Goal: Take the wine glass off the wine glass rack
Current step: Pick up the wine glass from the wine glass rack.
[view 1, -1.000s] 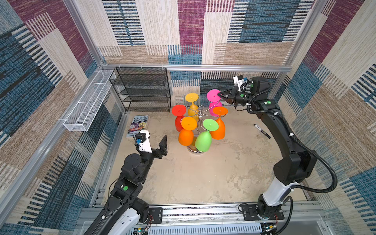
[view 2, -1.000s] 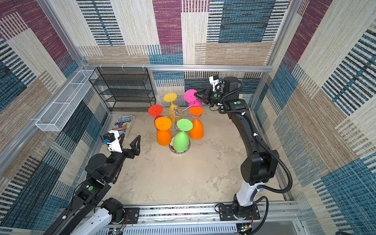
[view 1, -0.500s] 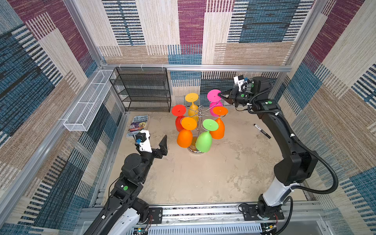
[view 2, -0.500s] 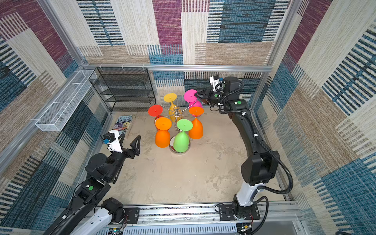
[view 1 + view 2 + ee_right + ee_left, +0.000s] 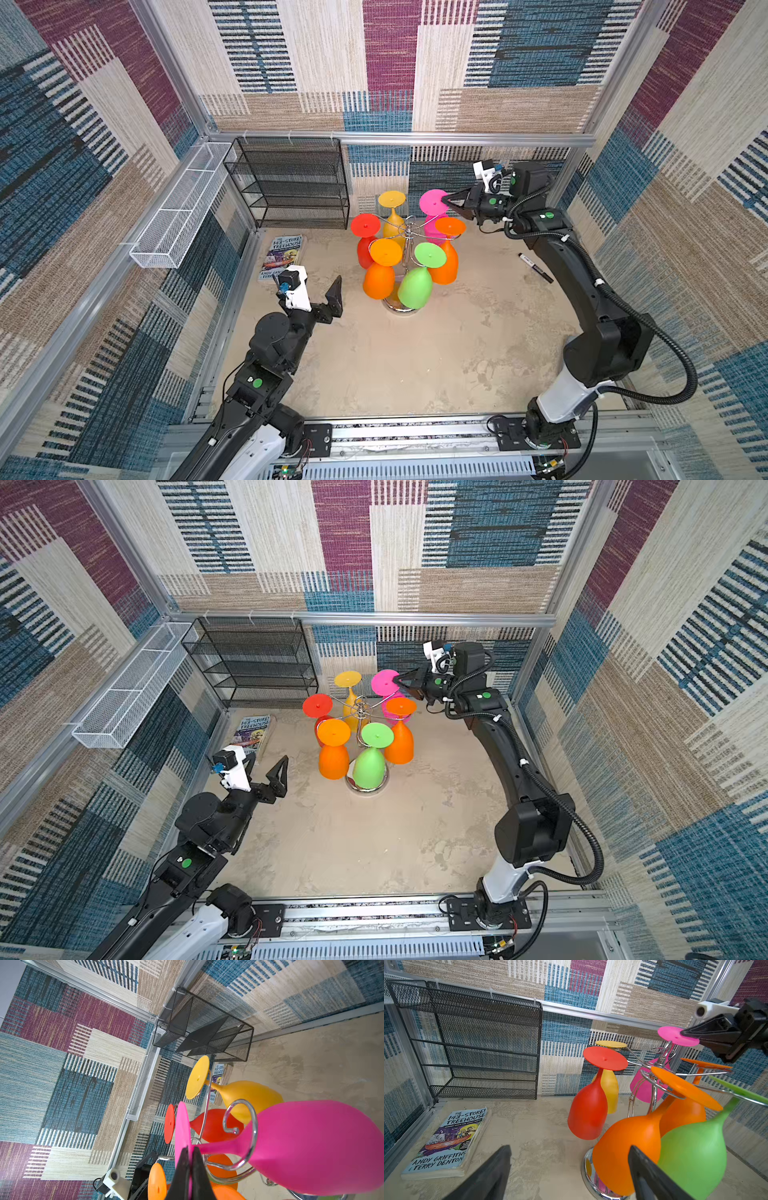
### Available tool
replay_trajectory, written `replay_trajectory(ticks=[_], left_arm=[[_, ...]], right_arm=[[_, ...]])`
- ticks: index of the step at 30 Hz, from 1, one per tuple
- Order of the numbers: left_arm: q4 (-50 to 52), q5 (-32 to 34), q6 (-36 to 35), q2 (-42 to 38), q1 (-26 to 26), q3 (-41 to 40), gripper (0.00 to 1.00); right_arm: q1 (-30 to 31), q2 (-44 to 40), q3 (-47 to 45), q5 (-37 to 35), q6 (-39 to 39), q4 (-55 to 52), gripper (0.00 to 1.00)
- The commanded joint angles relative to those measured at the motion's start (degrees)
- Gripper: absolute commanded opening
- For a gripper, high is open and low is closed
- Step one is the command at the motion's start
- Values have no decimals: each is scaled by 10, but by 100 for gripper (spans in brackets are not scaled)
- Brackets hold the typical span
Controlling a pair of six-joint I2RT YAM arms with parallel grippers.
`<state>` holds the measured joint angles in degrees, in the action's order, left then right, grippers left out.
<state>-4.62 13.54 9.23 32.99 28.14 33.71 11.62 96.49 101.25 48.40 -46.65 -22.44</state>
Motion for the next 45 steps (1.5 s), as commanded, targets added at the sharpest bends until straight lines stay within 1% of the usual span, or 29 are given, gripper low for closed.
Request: replay_trajectory(ticks=[1, 13, 20, 24, 29, 34, 37, 42, 45], left_arm=[[-3, 10, -13, 0, 0, 4, 90], [-2, 11, -13, -2, 0, 2, 90], [-2, 12, -14, -2, 1, 1, 90], [-2, 13, -14, -2, 1, 0, 90], [-1, 12, -15, -4, 2, 1, 90], [0, 15, -16, -5, 3, 1, 90], [1, 16, -17, -5, 4, 1, 90], [2, 16, -18, -5, 4, 4, 90], [2, 14, -22, -5, 4, 11, 90]], right_arm=[[9, 4, 8, 10, -12, 28, 0], [19, 54, 54, 10, -29, 45, 0], [18, 101, 117, 0, -27, 34, 0], [13, 130, 154, -7, -27, 28, 0], [-12, 143, 181, -16, -27, 30, 0], [-44, 121, 173, -39, -13, 30, 0], [-65, 91, 147, -46, -12, 48, 0], [-90, 7, 70, -63, -10, 108, 0], [-93, -61, 5, -57, -10, 170, 0]])
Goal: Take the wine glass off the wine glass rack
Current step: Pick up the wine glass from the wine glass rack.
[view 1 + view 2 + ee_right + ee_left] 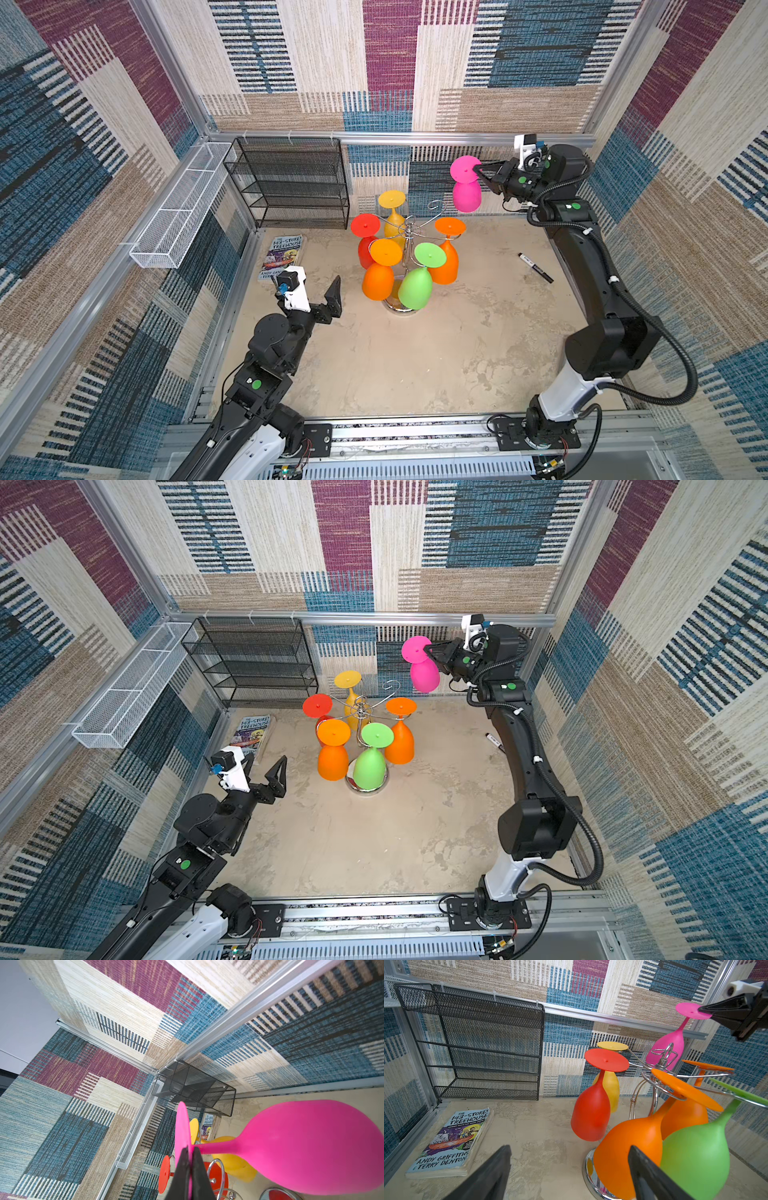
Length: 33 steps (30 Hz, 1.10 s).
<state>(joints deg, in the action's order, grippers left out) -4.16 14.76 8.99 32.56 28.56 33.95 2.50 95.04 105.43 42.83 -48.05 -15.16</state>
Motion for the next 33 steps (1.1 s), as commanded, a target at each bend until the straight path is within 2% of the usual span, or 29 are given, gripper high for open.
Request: replay_trajectory(ticks=[1, 5, 9, 11, 16, 22, 25, 28, 31, 33], left_arm=[[-1, -1, -20, 0, 0, 12, 90], [-1, -34, -22, 5, 0, 39, 90], [-10, -94, -30, 23, 0, 75, 90], [-22, -139, -33, 39, 0, 96, 90], [-82, -313, -14, 106, 0, 155, 91], [-164, -524, 45, 211, -2, 224, 91], [-233, -590, 95, 261, -8, 244, 91], [-328, -639, 165, 303, -23, 254, 91], [-452, -678, 267, 352, -54, 262, 91], [-566, -692, 361, 390, -80, 262, 91]], right_arm=[[-3, -75, -68, 5, -1, 129, 0], [-3, -190, -193, 19, -32, 264, 0], [-3, -271, -246, 34, -41, 319, 0], [-2, -304, -278, 55, -72, 380, 0], [6, -358, -357, 82, -171, 557, 0], [94, -385, -407, 84, -173, 644, 0], [137, -392, -433, 85, -172, 695, 0], [156, -395, -452, 88, -179, 723, 0], [170, -400, -487, 82, -202, 774, 0], [181, -400, -509, 76, -217, 802, 0]])
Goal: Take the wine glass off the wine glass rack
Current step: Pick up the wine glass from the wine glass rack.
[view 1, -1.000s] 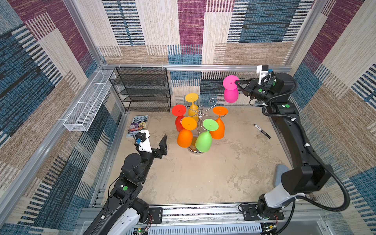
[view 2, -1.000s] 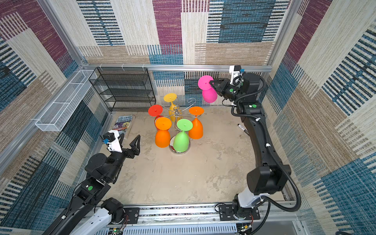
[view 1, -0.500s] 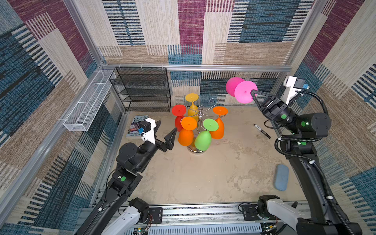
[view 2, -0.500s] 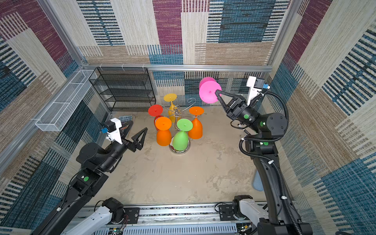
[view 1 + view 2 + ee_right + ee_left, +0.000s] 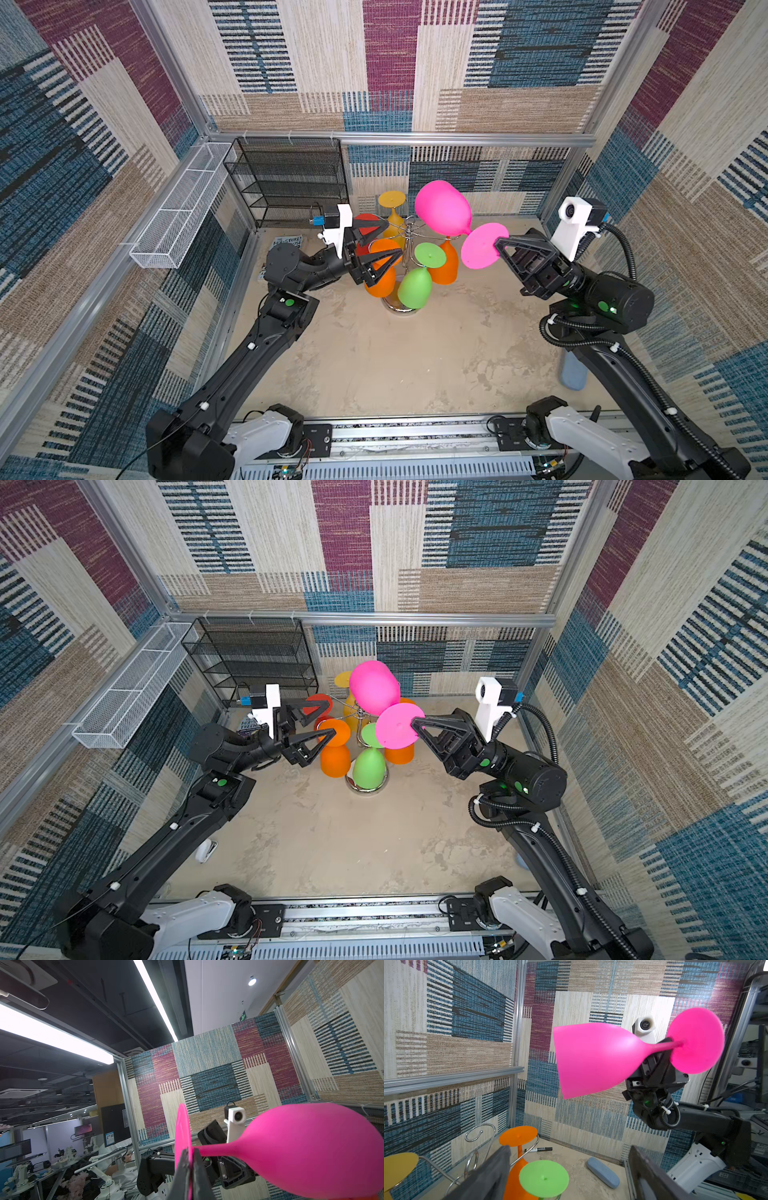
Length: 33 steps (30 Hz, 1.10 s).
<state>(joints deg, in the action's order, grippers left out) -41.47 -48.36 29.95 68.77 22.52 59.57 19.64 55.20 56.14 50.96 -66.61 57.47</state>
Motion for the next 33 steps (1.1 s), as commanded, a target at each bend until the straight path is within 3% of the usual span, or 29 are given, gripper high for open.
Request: replay_trajectory(ticks=[1, 3, 6, 15, 24, 33], left_arm=[[-265, -69, 206, 51, -33, 10, 90], [-377, -88, 305, 99, -50, 32, 88], [-391, -148, 359, 146, -51, 84, 85], [-392, -213, 370, 156, -51, 103, 85], [-392, -226, 371, 158, -51, 99, 84], [-392, -223, 367, 149, -60, 86, 71]], right_arm=[[14, -2, -24, -7, -33, 83, 0], [24, 1, -39, -12, -41, 100, 0], [35, 16, -50, -17, -59, 136, 0], [47, 102, -31, 4, -124, 262, 0], [47, 210, 37, 48, -194, 371, 0], [29, 291, 110, 70, -246, 423, 0]])
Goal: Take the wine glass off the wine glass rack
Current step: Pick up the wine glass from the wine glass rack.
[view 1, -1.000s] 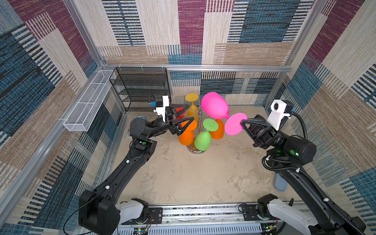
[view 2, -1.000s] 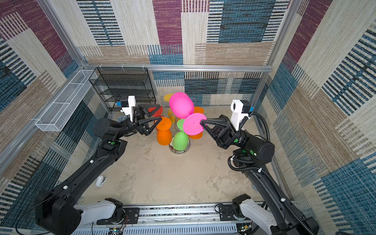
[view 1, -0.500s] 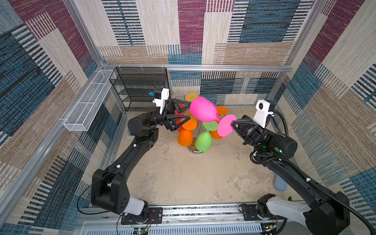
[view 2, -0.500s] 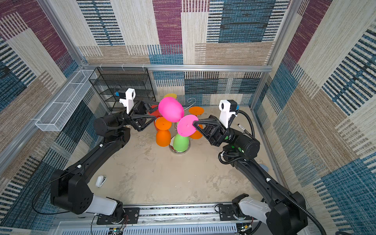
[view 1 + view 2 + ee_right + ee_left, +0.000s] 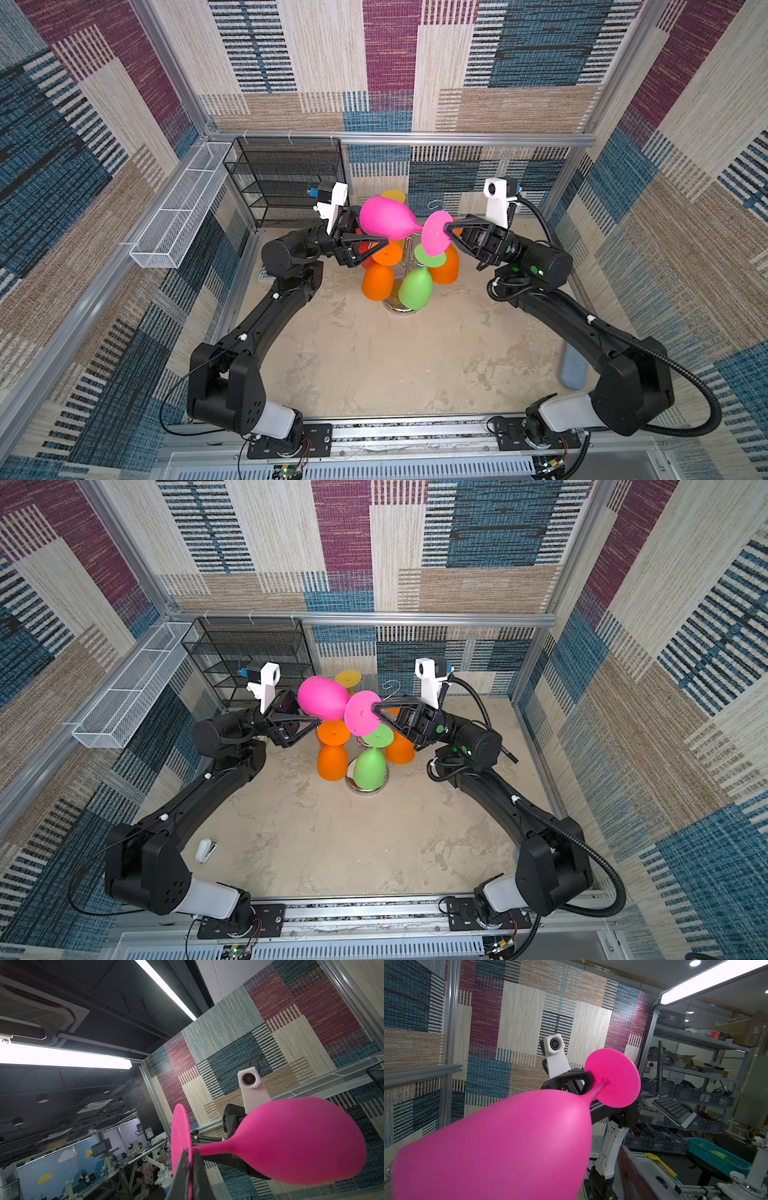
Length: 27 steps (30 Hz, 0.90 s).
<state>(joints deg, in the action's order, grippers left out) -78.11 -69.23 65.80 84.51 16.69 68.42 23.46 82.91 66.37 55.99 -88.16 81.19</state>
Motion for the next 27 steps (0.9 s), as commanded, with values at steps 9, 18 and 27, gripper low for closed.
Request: replay_trajectory(ticks=[9, 18, 27], left_arm=[[-26, -1, 1, -12, -10, -13, 48], [-26, 4, -7, -14, -14, -22, 50], [-26, 10, -11, -15, -16, -24, 33]], right_arm=[[-58, 67, 25, 1, -101, 246, 0], [-87, 89, 66, 2, -122, 246, 0], [-101, 98, 59, -2, -124, 246, 0]])
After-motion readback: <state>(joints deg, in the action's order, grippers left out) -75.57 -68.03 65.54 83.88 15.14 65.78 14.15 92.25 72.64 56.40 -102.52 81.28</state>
